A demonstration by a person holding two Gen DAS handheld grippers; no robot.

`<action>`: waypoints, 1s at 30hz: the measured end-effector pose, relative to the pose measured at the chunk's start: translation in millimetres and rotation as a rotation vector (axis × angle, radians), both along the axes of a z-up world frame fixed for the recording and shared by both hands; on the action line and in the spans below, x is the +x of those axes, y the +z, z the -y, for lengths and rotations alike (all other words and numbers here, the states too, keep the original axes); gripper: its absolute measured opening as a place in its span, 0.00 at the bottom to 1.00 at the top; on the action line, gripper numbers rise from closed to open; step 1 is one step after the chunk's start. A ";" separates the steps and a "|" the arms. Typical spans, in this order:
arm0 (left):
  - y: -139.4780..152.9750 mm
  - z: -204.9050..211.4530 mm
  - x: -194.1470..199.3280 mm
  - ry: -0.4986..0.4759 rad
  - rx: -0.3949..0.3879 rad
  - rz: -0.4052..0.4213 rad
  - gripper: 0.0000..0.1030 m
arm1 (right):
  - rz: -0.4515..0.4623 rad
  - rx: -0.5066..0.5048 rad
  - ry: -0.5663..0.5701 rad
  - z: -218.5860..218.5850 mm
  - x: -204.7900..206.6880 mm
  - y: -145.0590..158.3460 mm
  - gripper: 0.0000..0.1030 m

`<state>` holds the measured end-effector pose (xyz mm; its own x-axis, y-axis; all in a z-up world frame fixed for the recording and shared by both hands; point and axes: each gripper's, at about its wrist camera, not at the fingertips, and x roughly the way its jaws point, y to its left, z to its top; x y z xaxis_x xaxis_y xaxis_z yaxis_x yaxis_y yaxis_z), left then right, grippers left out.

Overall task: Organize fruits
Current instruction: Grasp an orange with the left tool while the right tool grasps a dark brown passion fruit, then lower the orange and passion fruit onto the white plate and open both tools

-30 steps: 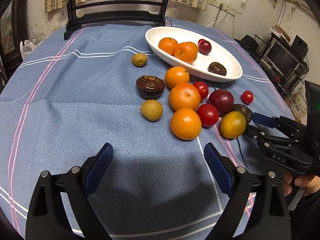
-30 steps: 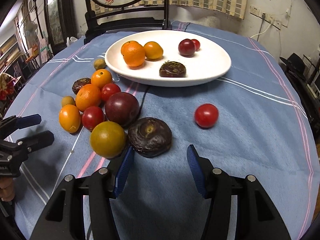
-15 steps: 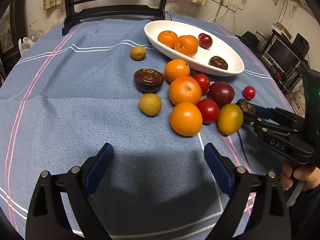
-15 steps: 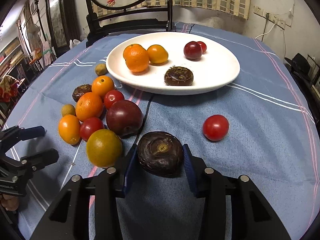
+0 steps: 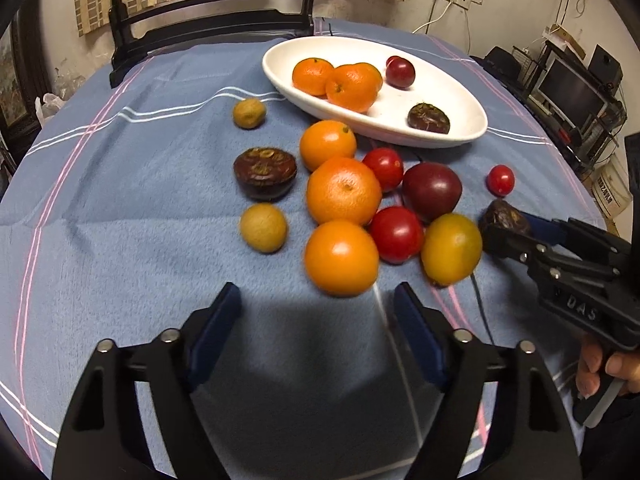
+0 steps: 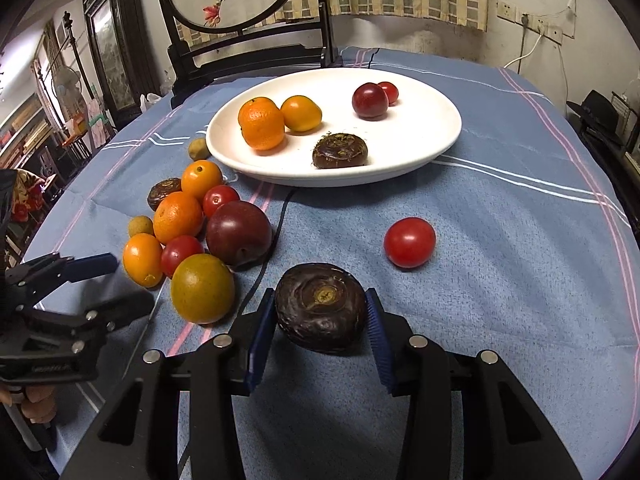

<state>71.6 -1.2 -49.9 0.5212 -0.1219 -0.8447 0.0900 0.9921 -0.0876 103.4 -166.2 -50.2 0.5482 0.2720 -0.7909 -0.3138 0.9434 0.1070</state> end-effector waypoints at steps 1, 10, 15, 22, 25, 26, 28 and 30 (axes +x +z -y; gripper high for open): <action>-0.1 0.8 1.6 -0.001 0.002 -0.001 0.69 | 0.000 0.005 -0.001 0.9 -0.3 0.3 0.43; 2.4 13.8 19.8 -0.039 -0.025 -0.011 0.45 | 0.005 0.012 0.006 2.0 -1.7 1.1 0.43; 4.3 16.8 12.2 -0.054 -0.002 0.005 0.36 | 0.005 0.025 0.009 3.1 -2.2 1.4 0.43; 16.6 2.3 -3.9 -0.056 -0.049 0.018 0.35 | 0.006 0.044 -0.015 6.5 -1.4 3.9 0.43; 30.4 -4.1 -9.8 -0.064 -0.074 0.051 0.35 | 0.033 0.053 -0.026 7.5 -3.5 12.7 0.43; 36.1 -5.3 -10.9 -0.069 -0.078 0.065 0.35 | 0.042 0.060 -0.026 7.5 -4.0 15.7 0.43; 45.9 -4.7 -11.2 -0.082 -0.070 0.093 0.35 | 0.057 0.071 -0.028 7.5 -4.6 23.0 0.43; 54.9 -1.4 -6.6 -0.097 -0.055 0.115 0.35 | 0.078 0.073 -0.024 5.7 -3.9 31.8 0.43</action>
